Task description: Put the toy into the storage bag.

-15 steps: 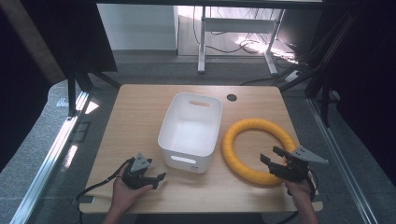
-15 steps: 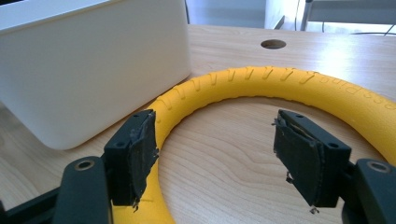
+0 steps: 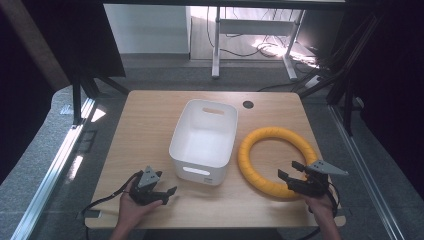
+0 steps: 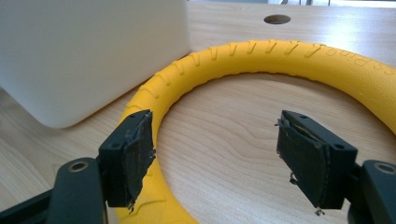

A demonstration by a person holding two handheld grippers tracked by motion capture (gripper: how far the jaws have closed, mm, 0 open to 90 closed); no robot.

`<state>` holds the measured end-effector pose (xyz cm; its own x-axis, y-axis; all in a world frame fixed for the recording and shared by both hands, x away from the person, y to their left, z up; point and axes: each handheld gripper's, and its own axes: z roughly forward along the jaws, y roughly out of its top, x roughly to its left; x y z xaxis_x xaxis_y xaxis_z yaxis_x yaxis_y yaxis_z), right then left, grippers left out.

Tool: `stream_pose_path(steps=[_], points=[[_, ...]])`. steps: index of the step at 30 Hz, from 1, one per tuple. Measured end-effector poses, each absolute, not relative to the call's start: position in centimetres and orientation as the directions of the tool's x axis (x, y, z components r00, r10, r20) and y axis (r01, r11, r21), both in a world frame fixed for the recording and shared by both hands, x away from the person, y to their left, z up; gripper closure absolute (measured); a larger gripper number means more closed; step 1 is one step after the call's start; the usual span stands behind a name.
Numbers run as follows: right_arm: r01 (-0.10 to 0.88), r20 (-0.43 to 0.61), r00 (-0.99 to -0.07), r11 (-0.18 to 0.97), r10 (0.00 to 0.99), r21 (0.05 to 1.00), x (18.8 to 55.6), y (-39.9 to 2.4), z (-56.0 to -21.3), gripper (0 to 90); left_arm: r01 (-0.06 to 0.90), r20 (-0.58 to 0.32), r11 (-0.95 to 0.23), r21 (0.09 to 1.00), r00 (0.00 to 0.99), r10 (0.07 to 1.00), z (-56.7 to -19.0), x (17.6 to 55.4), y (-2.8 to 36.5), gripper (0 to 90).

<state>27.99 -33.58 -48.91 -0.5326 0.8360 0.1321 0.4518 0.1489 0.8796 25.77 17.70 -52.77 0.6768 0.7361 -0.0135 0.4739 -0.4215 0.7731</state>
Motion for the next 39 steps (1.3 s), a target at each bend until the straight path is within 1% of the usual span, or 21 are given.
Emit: stream_pose_path(steps=[6,7,12,17,20,21,23,27,31,39], points=[[0.451,0.127,-0.559,0.171,0.819,0.876,27.7,-33.4,-48.5,27.8,0.484,-0.042,-0.390,0.783,0.667,0.743,-52.4,25.4,17.8,21.3],[0.449,0.111,-0.572,0.198,0.812,0.871,27.5,-33.2,-48.6,27.7,0.490,-0.045,-0.393,0.778,0.668,0.743,-52.5,25.6,17.7,21.2],[0.452,0.097,-0.590,0.229,0.802,0.862,27.8,-33.1,-48.2,28.4,0.491,-0.048,-0.382,0.783,0.660,0.750,-52.1,26.4,18.0,21.3],[0.473,0.043,-0.633,0.342,0.773,0.812,28.1,-31.9,-46.8,28.0,0.475,-0.032,-0.409,0.779,0.681,0.732,-52.1,26.5,17.8,21.2],[0.469,0.012,-0.656,0.395,0.755,0.790,28.5,-31.0,-45.6,28.0,0.471,-0.030,-0.412,0.780,0.685,0.728,-51.9,26.4,17.7,21.2],[0.469,0.012,-0.656,0.395,0.755,0.790,28.5,-31.0,-45.6,28.0,0.471,-0.030,-0.412,0.780,0.685,0.728,-51.9,26.4,17.7,21.2],[0.465,-0.007,-0.686,0.445,0.728,0.765,29.2,-30.2,-44.7,28.3,0.473,-0.028,-0.413,0.778,0.684,0.729,-51.9,26.4,17.7,21.2],[0.475,-0.005,-0.720,0.498,0.694,0.725,30.4,-29.4,-44.3,29.0,0.477,-0.028,-0.415,0.774,0.682,0.731,-52.0,26.4,17.6,21.2],[0.487,-0.001,-0.752,0.556,0.659,0.673,31.4,-28.6,-44.5,29.8,0.479,-0.027,-0.420,0.771,0.683,0.730,-52.2,26.3,17.5,21.2],[0.500,0.017,-0.817,0.692,0.577,0.520,32.1,-26.4,-45.8,32.8,0.477,-0.018,-0.434,0.764,0.688,0.725,-52.3,26.1,17.4,21.2]])
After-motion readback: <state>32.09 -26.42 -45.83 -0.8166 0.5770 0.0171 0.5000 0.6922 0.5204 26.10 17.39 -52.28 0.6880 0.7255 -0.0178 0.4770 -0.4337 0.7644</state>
